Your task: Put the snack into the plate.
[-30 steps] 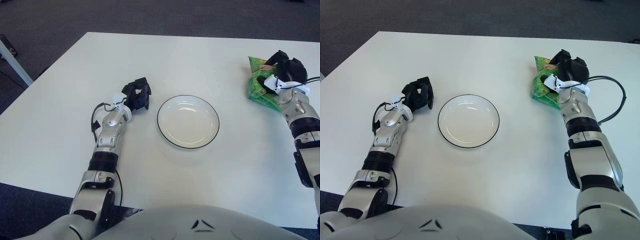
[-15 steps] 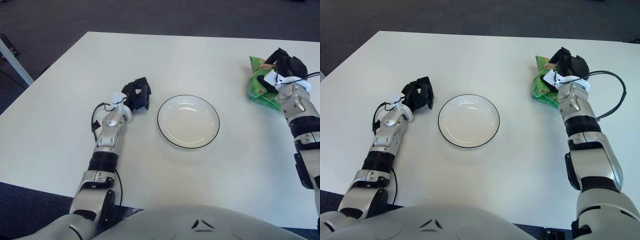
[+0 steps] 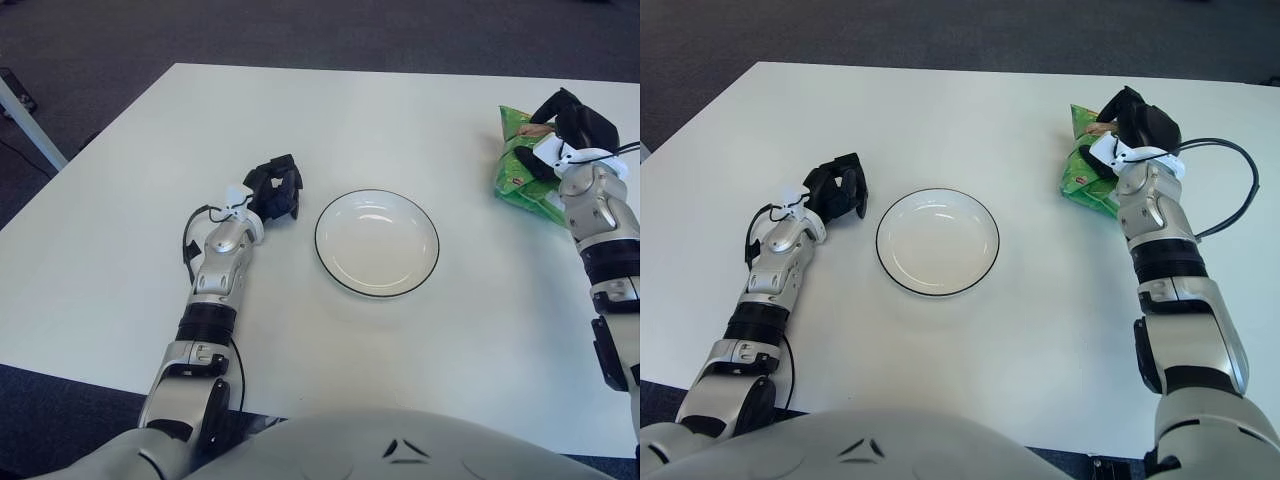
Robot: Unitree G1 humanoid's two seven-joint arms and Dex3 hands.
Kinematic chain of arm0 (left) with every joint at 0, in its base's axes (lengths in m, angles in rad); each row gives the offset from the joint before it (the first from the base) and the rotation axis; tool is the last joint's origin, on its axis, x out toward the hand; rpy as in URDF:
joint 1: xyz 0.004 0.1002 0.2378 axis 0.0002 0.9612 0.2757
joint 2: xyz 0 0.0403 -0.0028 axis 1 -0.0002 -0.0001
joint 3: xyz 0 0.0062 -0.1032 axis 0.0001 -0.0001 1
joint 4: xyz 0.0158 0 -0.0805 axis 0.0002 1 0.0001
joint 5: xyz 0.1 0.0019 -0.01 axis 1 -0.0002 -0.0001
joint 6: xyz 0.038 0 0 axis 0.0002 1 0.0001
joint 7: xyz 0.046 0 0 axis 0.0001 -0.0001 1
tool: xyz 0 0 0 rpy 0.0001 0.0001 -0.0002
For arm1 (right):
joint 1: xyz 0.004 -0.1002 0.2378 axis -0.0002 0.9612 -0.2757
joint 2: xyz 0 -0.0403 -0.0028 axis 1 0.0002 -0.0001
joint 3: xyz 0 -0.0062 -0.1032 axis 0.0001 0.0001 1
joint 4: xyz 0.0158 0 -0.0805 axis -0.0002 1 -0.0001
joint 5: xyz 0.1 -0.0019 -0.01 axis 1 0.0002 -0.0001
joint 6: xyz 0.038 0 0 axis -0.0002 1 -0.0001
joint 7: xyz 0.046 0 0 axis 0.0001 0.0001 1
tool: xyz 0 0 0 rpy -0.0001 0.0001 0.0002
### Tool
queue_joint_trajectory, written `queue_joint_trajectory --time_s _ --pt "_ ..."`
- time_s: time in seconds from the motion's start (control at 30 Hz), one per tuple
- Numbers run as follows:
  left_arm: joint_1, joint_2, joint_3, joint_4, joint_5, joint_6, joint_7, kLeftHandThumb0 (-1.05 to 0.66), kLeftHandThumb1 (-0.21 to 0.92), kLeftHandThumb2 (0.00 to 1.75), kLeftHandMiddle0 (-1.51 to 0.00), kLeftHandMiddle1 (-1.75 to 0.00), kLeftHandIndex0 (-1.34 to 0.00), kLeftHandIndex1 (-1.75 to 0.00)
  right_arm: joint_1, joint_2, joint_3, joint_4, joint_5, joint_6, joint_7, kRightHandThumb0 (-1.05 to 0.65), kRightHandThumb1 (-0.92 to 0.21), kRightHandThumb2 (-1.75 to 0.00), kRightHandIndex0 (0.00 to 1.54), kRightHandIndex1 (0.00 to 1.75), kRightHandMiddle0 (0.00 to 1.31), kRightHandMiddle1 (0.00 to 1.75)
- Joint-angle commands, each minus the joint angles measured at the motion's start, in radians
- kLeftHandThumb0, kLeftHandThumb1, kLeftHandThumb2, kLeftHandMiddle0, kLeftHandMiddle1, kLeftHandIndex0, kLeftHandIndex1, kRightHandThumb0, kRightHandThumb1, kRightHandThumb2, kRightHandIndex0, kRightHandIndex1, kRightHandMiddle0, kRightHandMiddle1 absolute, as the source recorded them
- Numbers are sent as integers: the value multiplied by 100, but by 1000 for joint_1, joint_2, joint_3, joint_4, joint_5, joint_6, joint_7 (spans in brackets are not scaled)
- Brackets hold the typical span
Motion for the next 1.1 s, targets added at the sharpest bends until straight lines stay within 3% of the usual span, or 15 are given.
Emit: queue_joint_trajectory --time_s 0.0,0.2,0.6,0.87,1.07 --pt "65 -6 -7 47 -1 14 -16 -40 80 86 -125 -175 -85 -175 16 40 -46 -147 38 82 46 0 -12 -147 85 152 53 175" --pt "60 -4 -6 56 -4 11 -22 -40 80 86 -125 -175 -85 -175 43 52 -73 -274 47 138 93 0 -11 -145 88 144 55 175" --pt "54 2 -6 68 -3 2 -33 -40 79 85 -125 -175 -87 -175 86 49 -113 -458 43 117 126 0 -10 -148 89 147 56 175" --pt "51 6 -6 73 -3 2 -40 -40 80 85 -126 -175 -88 -175 92 54 -114 -470 26 66 109 0 -8 -153 86 156 56 175" --pt "47 9 -7 79 -3 2 -44 -41 79 85 -127 -175 -89 -175 66 75 -131 -440 72 -24 97 0 -8 -157 82 165 57 175"
